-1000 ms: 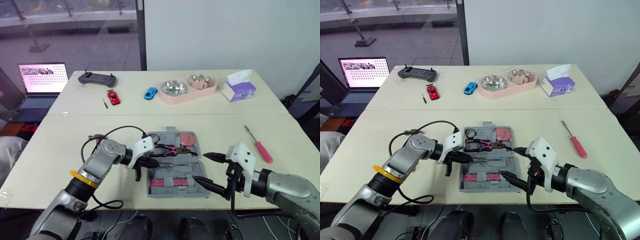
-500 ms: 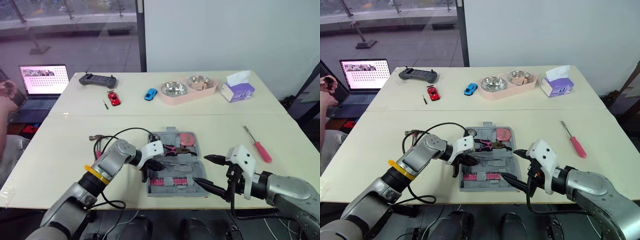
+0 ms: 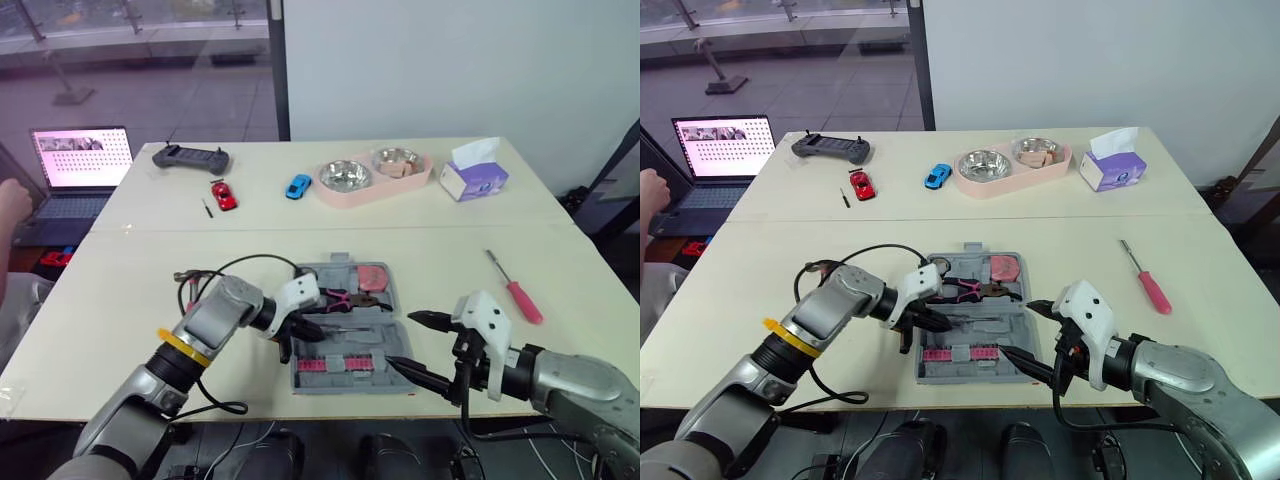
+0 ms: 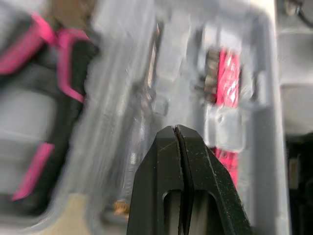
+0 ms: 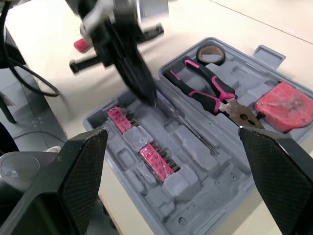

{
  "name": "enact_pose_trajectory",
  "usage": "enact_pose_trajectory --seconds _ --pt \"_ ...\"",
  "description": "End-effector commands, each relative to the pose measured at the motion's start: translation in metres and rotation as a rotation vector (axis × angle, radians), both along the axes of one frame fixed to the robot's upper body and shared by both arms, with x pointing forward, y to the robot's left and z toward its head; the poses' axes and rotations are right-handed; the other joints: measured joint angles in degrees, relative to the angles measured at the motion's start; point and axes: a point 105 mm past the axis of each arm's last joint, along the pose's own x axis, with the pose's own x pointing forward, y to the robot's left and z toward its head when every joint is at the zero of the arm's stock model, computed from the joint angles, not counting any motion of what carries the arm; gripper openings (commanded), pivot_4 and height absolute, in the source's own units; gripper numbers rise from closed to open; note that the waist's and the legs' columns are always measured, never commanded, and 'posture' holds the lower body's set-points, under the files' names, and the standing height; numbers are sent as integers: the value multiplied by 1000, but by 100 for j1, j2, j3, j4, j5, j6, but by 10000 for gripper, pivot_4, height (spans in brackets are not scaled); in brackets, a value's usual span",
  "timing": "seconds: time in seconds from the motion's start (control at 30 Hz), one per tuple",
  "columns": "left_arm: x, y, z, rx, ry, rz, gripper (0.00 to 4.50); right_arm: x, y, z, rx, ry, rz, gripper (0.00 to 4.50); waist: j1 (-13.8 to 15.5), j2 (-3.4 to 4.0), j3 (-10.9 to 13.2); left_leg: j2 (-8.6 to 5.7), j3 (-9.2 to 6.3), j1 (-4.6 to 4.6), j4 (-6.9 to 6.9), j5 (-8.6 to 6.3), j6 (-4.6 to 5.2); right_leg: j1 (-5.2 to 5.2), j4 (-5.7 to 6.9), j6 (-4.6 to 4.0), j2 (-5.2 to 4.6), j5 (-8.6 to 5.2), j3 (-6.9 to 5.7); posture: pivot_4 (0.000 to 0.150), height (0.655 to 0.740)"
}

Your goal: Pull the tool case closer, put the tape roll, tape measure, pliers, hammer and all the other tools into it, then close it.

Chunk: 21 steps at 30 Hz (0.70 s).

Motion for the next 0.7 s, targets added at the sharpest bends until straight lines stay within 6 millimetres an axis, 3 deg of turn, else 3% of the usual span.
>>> enact_pose_trajectory --seconds 0.03,0.33,0.5,0.7 --pt "7 -8 24 -67 -57 14 246 -2 4 7 4 -33 32 45000 -1 -1 1 -1 0 0 0 0 0 2 -2 1 0 0 0 1500 7400" --pt "8 -11 -5 14 -75 7 246 0 5 8 4 -35 37 45000 -9 -3 2 -3 3 0 -3 0 0 0 -4 2 2 -1 0 1500 7400" --pt "7 -4 -46 174 -107 -36 246 -2 4 8 3 -31 32 45000 3 -3 1 -4 3 2 -2 0 0 3 -3 2 1 0 1 1500 7400" --pt "-3 -10 -62 206 -78 -81 246 -3 4 8 4 -29 27 45000 11 4 -5 -4 3 30 -2 0 0 37 -8 9 -3 -8 1 1500 7400"
